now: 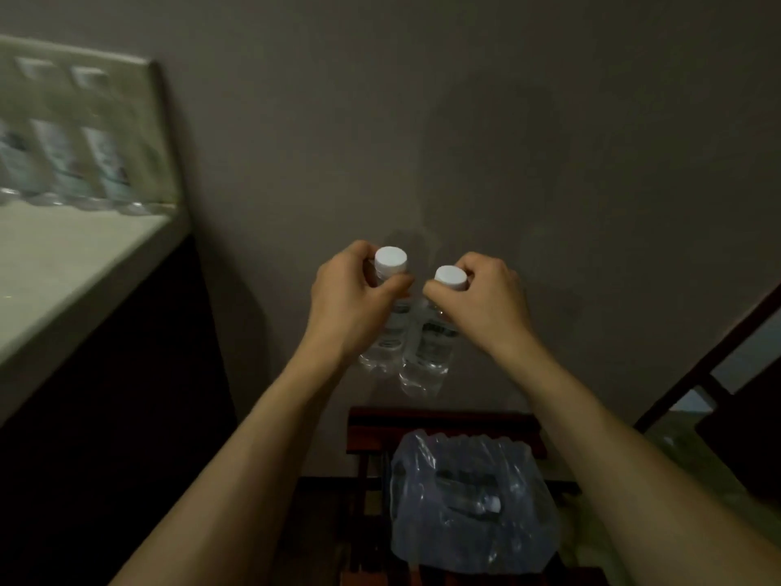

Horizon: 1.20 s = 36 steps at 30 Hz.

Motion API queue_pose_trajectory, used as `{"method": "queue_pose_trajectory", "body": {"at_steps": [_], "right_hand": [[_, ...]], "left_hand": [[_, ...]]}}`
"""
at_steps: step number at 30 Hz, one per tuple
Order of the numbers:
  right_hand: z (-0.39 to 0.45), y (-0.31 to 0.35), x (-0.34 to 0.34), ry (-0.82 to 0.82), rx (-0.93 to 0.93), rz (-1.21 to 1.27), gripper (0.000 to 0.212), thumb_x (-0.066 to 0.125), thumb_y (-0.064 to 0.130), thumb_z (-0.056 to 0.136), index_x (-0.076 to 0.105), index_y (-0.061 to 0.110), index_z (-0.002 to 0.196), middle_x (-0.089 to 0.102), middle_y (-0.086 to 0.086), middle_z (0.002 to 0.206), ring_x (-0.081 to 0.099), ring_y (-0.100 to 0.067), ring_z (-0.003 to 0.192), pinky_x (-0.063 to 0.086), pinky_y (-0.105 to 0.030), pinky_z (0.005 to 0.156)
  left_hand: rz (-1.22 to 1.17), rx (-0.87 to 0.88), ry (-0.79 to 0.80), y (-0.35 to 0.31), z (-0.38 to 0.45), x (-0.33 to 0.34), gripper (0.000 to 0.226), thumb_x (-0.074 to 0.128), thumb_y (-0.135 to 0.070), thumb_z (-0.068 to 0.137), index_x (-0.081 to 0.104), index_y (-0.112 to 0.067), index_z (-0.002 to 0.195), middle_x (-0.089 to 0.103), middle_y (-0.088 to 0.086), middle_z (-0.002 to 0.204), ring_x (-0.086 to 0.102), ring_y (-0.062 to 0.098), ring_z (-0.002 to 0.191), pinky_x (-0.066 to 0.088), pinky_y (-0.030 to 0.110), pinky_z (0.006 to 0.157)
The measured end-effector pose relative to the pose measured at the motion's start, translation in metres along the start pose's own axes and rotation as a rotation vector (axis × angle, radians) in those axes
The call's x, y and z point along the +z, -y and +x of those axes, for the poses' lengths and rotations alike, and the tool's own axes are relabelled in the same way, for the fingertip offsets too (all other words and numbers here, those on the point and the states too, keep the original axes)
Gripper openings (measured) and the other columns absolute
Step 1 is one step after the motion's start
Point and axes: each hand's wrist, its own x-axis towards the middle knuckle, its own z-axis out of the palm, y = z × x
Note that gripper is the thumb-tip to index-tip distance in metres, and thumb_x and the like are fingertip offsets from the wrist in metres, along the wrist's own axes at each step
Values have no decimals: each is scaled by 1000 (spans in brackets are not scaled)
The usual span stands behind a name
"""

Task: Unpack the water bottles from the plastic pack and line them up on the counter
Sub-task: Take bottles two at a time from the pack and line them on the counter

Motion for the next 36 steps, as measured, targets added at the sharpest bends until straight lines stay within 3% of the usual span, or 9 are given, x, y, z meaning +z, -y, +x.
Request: {"method": "queue_pose_trajectory", "body": {"at_steps": [5,9,15,22,27,34,36], "right_hand": [[-24,55,-7,9,-85,79,31,66,42,65,56,13,66,60,-1,62,60,-24,65,49,-39,55],[-38,98,-7,2,-131,125,33,62,46,59,55,14,63,58,2,58,58,-21,62,44,-33,52],[-56,172,10,-17,-209,190,33,63,46,59,56,15,61,55,4,54,53,-14,55,40,-28,49],[-70,270,72,0,-200,231,30,66,41,64,60,12,67,61,2,61,61,-21,64,51,-40,58],[-74,343,128,10,-196,278,24,70,37,68,58,16,65,60,4,61,59,-16,63,50,-36,57],[-59,405,189,61,-196,316,25,69,36,71,60,12,70,58,2,62,55,-15,60,49,-35,56],[-49,414,203,82,-199,314,26,70,36,72,60,12,71,58,1,63,55,-15,61,53,-39,59]], "left_hand": [[26,42,-71,-27,-21,-59,22,75,-34,83,59,-18,83,48,-8,64,44,9,57,36,28,56],[43,63,-137,-42,-37,-109,24,76,-30,82,56,-19,75,46,-8,59,42,8,54,33,30,55],[4,102,-185,-43,-50,-192,22,77,-29,82,68,-10,92,52,-7,63,47,9,59,40,30,60],[-54,103,-178,0,-48,-304,21,76,-26,84,68,-10,94,49,-8,64,47,8,60,44,30,62],[-46,101,-186,40,-37,-382,18,75,-27,84,63,-17,93,49,-9,68,50,6,63,50,29,65],[-12,95,-212,79,1,-447,19,77,-28,83,58,-23,83,45,-9,64,44,8,59,46,33,64],[-1,88,-212,90,15,-456,18,76,-29,83,58,-25,84,47,-10,66,47,5,60,47,27,62]]}}
